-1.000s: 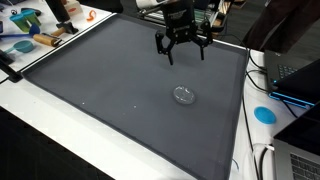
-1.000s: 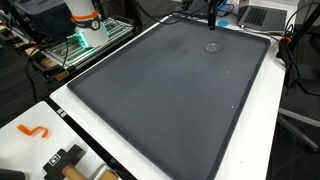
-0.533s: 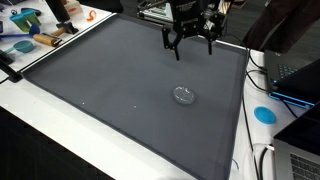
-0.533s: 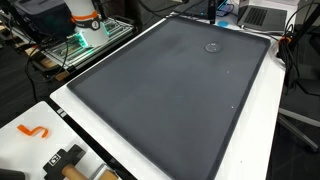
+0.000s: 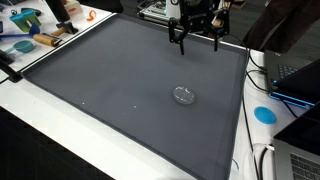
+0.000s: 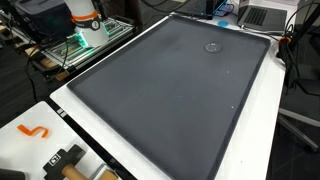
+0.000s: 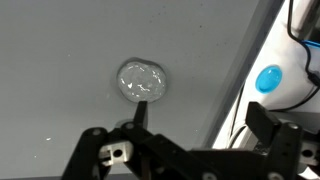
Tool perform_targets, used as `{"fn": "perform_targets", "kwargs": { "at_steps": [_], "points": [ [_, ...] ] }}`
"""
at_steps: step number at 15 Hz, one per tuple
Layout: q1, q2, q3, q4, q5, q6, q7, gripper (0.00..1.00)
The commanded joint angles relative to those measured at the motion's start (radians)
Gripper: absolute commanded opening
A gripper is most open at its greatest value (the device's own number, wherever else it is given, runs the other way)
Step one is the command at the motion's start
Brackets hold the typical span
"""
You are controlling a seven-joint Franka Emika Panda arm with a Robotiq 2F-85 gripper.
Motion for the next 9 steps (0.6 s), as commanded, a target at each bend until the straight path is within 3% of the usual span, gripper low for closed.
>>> {"fn": "perform_targets", "kwargs": {
  "at_steps": [1,9],
  "points": [
    [0.02,0.0,-0.017,0.01,-0.013,-0.015,0.02,1.0],
    [0.034,0.028,-0.031,0.054,-0.044,-0.053,0.056,1.0]
  ]
}}
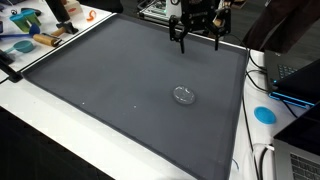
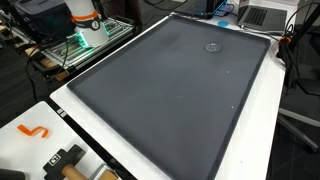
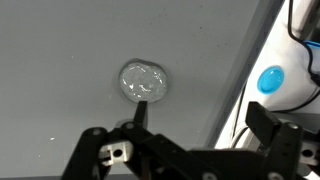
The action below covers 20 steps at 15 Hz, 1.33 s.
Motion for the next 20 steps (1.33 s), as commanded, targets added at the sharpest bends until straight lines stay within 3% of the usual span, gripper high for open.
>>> {"fn": "perform_targets", "kwargs": {
  "at_steps": [1,11,20],
  "points": [
    [0.02,0.048,-0.019,0.053,-0.021,-0.019,0.022,1.0],
    [0.155,0.312,-0.115,0.285,-0.262,-0.128,0.29,1.0],
    [0.236,0.419,-0.19,0.396,-0.387,-0.163,0.421,1.0]
  ]
}}
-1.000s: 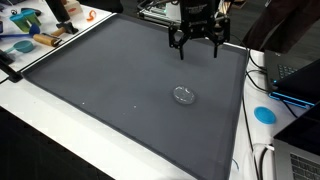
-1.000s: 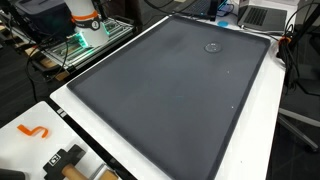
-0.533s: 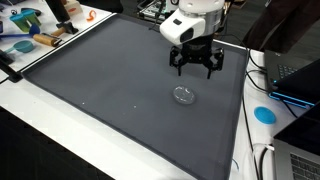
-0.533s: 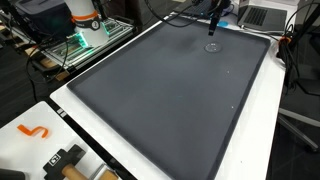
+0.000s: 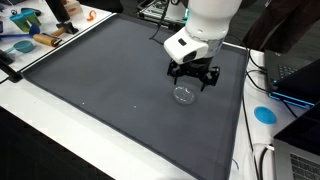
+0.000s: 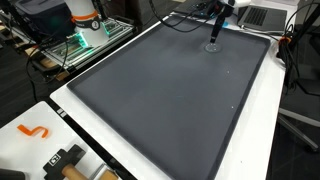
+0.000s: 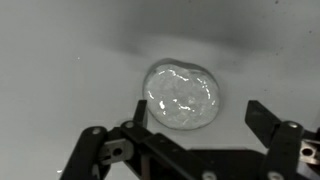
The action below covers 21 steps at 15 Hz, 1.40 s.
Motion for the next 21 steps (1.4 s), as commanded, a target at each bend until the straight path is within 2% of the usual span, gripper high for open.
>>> {"fn": "perform_targets", "kwargs": {
  "at_steps": [1,4,8,9,10,12,14,15,17,21],
  "points": [
    [0.029,0.042,-0.031,0.056,-0.042,-0.039,0.052,1.0],
    [0.033,0.06,-0.038,0.073,-0.047,-0.037,0.065,0.97],
    [0.027,0.075,-0.039,0.085,-0.037,-0.039,0.066,0.86],
    [0.026,0.079,-0.038,0.088,-0.033,-0.042,0.066,0.81],
    [0.026,0.083,-0.038,0.091,-0.032,-0.046,0.067,0.84],
    [0.025,0.091,-0.035,0.097,-0.028,-0.054,0.065,0.84],
    [0.022,0.097,-0.031,0.099,-0.022,-0.057,0.064,0.78],
    [0.021,0.098,-0.03,0.098,-0.021,-0.058,0.063,0.73],
    [0.021,0.101,-0.029,0.099,-0.019,-0.059,0.063,0.45],
    [0.021,0.105,-0.024,0.107,-0.016,-0.061,0.059,0.14]
  ]
}}
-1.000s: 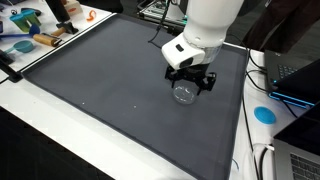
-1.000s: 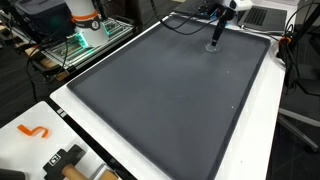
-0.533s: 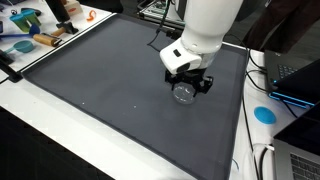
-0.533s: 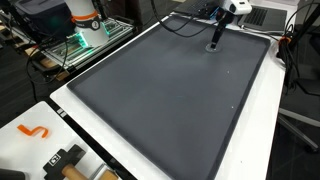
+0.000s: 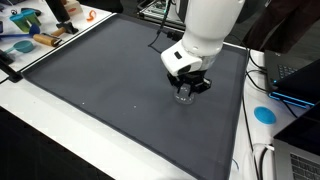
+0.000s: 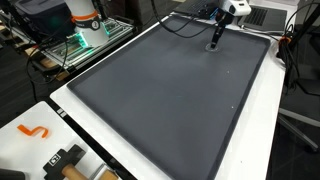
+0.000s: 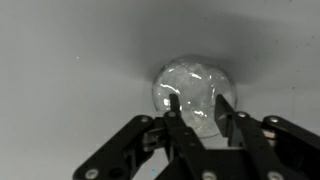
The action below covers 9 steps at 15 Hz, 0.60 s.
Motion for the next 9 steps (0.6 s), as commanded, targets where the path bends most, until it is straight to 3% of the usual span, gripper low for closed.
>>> {"fn": "perform_targets", "kwargs": {
  "at_steps": [1,3,9],
  "points": [
    [0.005,0.023,0.0,0.026,0.004,-0.026,0.012,0.08],
    [0.005,0.024,0.001,0.028,0.005,-0.027,0.01,0.0],
    [0.0,0.023,0.005,0.03,0.013,-0.027,0.005,0.01]
  ]
}}
